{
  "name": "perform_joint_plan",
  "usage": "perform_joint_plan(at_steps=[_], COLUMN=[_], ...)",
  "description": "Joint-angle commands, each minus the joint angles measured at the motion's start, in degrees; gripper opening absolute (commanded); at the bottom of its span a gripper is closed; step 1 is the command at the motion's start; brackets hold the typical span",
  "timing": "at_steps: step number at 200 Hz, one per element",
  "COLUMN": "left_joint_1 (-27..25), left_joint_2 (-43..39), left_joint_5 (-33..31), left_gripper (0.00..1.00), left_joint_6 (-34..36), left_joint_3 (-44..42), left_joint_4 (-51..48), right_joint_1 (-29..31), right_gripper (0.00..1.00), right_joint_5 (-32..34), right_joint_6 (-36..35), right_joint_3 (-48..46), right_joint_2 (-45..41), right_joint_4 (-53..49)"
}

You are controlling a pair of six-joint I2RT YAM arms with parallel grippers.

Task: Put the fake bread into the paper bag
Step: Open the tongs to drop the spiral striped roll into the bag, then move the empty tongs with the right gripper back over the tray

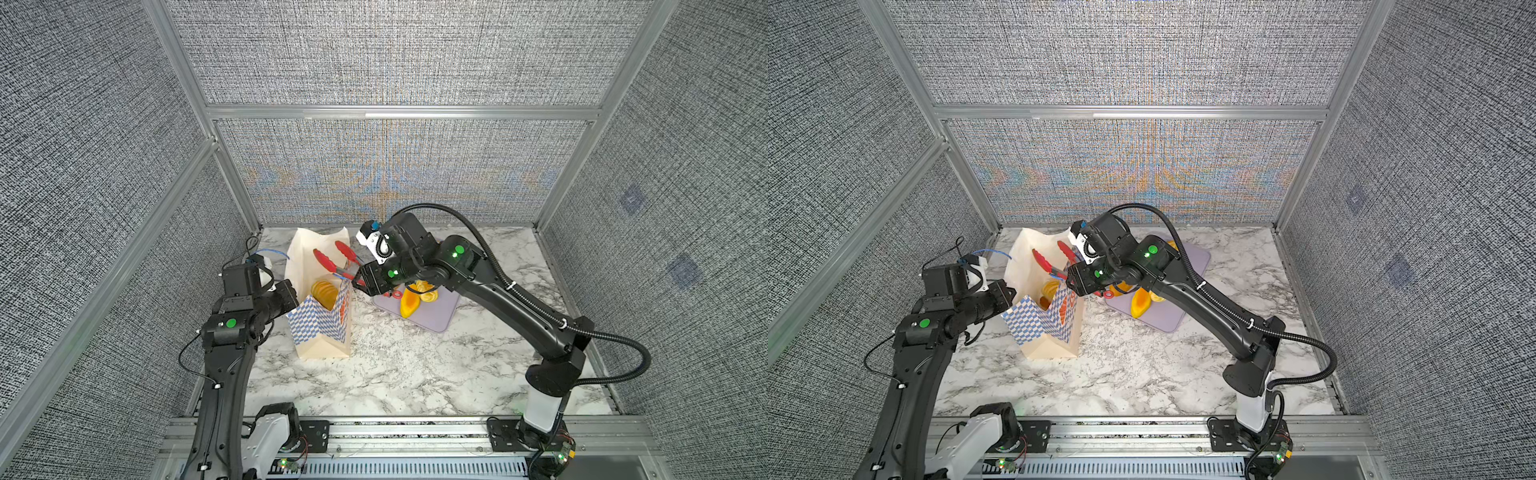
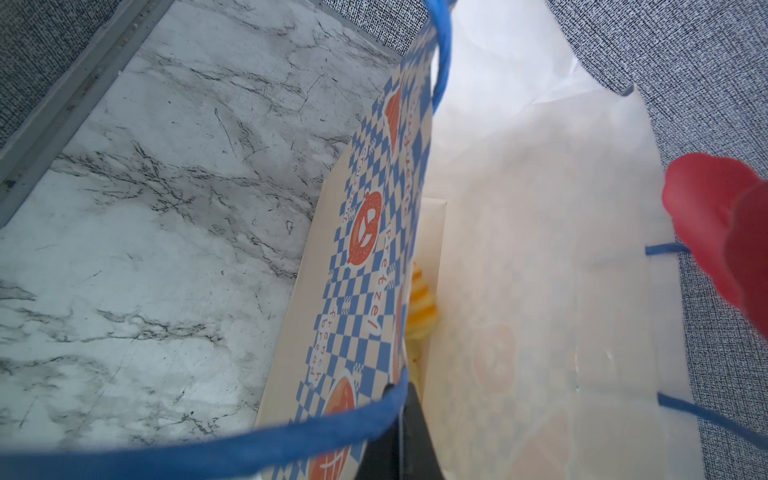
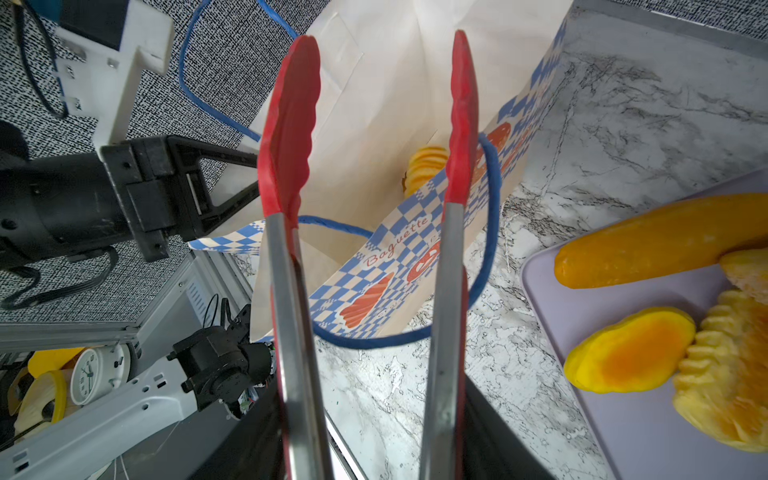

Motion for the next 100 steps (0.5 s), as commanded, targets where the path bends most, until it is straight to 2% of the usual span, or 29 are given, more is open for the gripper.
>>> perform_joint_plan(at_steps=[1,100], left_joint_1=[0.1,0.07], left_joint_2=[0.1,0.4], left_joint_5=[-0.1,-0.01], left_gripper=[0.04,0.04], left_joint_6=[0.07,0.13], left_joint_3=[0.57,0.79], left_joint_4=[0.5,0.72], right_joint_1=[0.15,0.1], right_gripper=[0.59,0.59], right_joint_5=[-0.23,1.55], right_joint_6=[-0.52,-1.48], right_joint_3=[0.92,3.66], right_joint_2=[0.24,-0.09], right_joint_4=[0.7,0.01])
